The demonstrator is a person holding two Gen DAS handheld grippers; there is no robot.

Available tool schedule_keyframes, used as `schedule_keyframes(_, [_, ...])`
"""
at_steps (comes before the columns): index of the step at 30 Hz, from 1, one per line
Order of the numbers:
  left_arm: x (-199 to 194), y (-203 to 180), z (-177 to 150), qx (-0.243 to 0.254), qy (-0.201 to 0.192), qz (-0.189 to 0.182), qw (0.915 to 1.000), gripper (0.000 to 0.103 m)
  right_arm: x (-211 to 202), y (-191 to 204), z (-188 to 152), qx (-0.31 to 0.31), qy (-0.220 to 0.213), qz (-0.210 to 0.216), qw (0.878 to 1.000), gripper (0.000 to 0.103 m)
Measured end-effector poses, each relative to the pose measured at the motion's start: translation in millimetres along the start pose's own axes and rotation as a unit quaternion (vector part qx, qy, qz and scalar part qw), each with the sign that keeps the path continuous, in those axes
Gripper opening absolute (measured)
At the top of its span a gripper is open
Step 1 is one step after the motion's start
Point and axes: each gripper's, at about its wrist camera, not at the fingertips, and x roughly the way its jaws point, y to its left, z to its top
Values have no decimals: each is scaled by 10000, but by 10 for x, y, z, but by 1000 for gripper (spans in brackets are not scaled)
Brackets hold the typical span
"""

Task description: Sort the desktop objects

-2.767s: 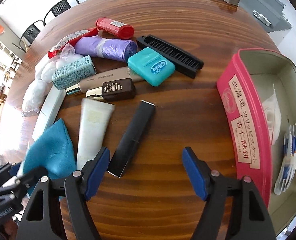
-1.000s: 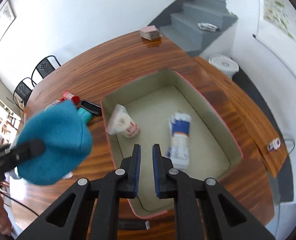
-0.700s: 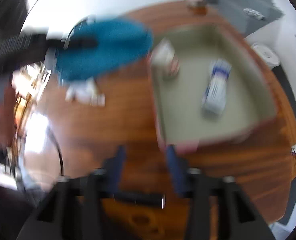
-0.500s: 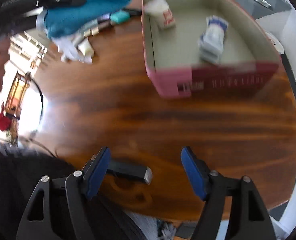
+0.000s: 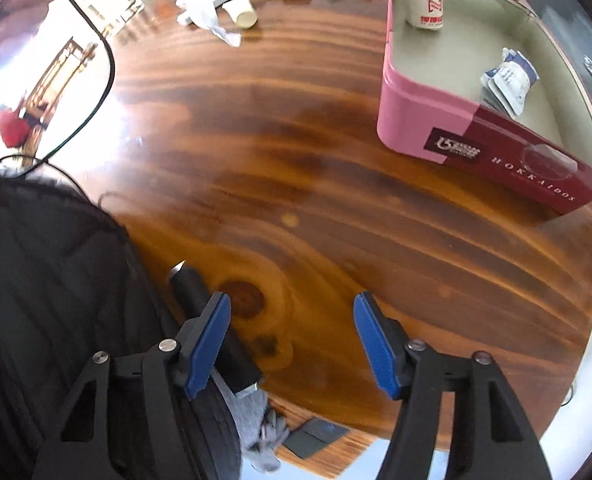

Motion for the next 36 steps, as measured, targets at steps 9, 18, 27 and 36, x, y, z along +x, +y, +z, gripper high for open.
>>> schedule_keyframes(9, [2, 119, -73, -200, -17, -31, 9998, 35, -21, 98, -31, -413, 454, 265, 9978, 64])
schedule_keyframes(18, [-106, 171, -120, -142, -44, -22, 9999, 35, 91, 375, -44, -732, 628, 181, 9952, 56])
schedule_keyframes(27, [-159, 246, -154, -12, 3, -153, 9999, 35, 169, 697, -133, -836, 425, -846, 9920, 43])
schedule_keyframes(36, [-232, 369, -158, -58, -27, -191, 9998, 35, 178, 746, -45, -209, -13, -932, 9954, 22])
